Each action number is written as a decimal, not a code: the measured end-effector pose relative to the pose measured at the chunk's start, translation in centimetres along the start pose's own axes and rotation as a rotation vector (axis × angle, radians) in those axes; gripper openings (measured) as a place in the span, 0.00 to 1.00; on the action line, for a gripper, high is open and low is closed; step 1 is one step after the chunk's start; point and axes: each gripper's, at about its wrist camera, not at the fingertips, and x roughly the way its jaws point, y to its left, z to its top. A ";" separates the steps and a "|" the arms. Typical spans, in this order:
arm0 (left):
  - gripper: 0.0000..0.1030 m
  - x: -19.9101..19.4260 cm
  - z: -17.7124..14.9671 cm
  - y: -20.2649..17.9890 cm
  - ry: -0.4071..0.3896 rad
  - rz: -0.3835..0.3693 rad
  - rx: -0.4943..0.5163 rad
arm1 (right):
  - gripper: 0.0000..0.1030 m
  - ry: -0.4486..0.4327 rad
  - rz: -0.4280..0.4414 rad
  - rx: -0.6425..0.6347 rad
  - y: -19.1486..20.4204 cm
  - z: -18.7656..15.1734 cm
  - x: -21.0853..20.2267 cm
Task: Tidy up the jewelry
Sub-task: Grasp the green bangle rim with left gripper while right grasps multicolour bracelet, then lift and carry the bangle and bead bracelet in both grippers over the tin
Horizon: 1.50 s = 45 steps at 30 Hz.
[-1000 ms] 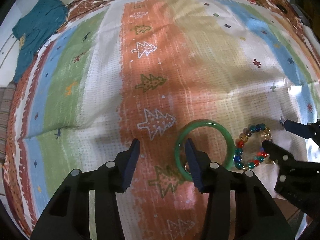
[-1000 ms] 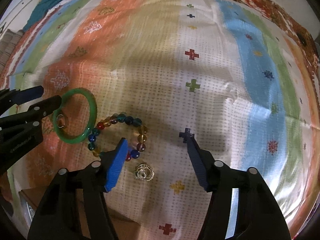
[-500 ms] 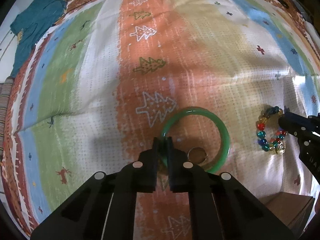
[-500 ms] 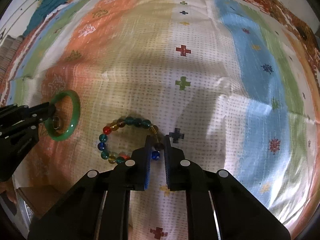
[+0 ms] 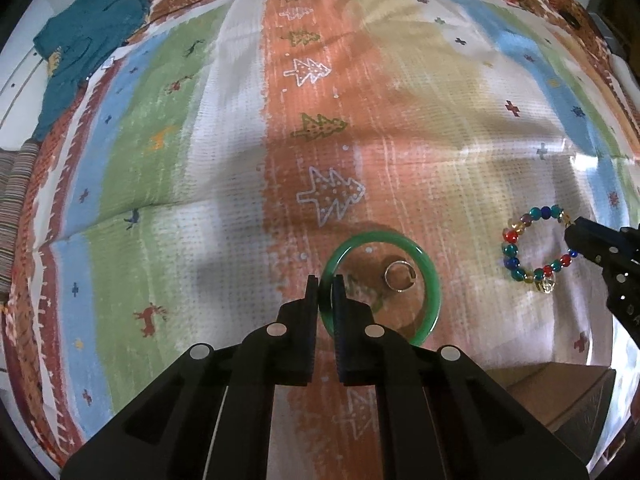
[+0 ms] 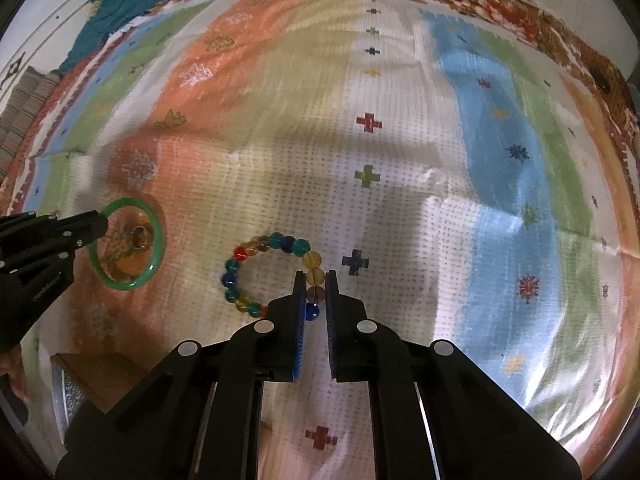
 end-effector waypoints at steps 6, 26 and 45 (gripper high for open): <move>0.07 -1.7 -0.3 0.3 -0.028 0.002 -0.004 | 0.10 -0.052 0.015 0.006 0.1 0.0 -2.0; 0.07 -7.1 -0.6 -1.0 -0.134 -0.037 -0.017 | 0.10 -0.155 0.009 -0.001 1.3 -0.8 -6.4; 0.07 -11.2 -2.7 -2.2 -0.199 -0.071 0.002 | 0.10 -0.220 -0.021 -0.028 2.4 -2.9 -10.0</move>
